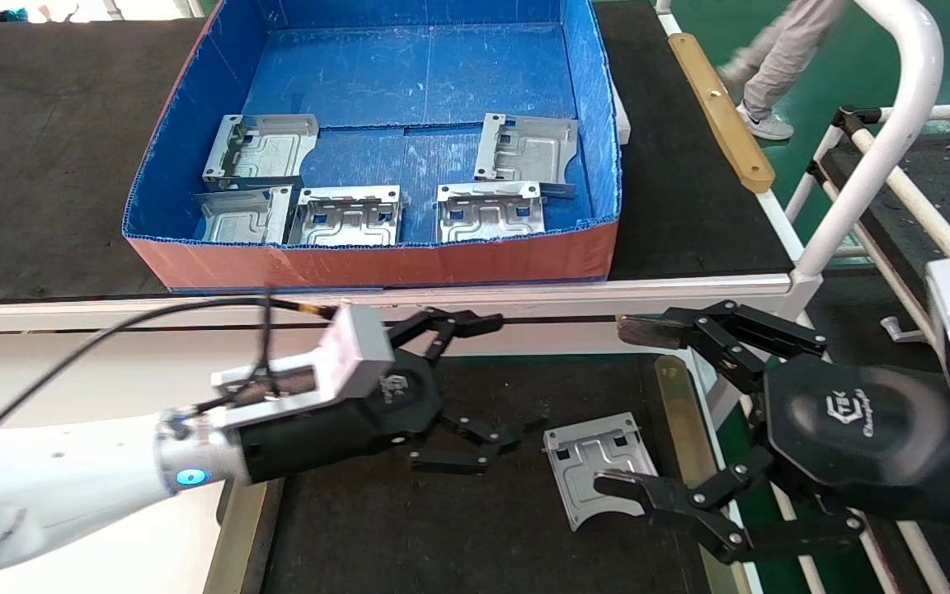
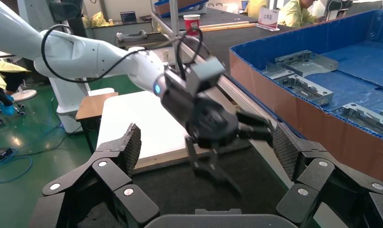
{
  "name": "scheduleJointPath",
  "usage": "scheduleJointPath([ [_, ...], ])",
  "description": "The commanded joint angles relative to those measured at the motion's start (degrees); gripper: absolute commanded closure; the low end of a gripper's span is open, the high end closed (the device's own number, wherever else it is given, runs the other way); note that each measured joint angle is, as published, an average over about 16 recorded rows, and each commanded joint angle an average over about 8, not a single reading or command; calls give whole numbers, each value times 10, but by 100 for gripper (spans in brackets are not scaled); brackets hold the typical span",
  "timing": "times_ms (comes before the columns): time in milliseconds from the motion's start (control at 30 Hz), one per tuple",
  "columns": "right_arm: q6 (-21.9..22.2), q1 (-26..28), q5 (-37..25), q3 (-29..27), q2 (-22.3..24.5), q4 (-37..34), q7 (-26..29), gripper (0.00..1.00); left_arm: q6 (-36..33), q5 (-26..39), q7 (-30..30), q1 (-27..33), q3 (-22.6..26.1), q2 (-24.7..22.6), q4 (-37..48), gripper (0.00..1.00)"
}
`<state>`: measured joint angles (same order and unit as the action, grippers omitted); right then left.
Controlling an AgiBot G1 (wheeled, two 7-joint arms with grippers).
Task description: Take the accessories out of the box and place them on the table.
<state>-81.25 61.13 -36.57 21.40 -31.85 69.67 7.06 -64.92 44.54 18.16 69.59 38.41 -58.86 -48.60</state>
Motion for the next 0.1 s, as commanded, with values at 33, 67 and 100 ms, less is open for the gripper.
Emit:
scheduleJointPath([
  [33, 0, 0, 0, 0, 0, 0, 0, 0, -22, -3, -31, -9, -24, 25, -27, 0],
  [67, 0, 0, 0, 0, 0, 0, 0, 0, -25, -3, -35, -10, -27, 29, -30, 0],
  [100, 0, 0, 0, 0, 0, 0, 0, 0, -28, -4, -40, -11, -31, 33, -34, 0],
])
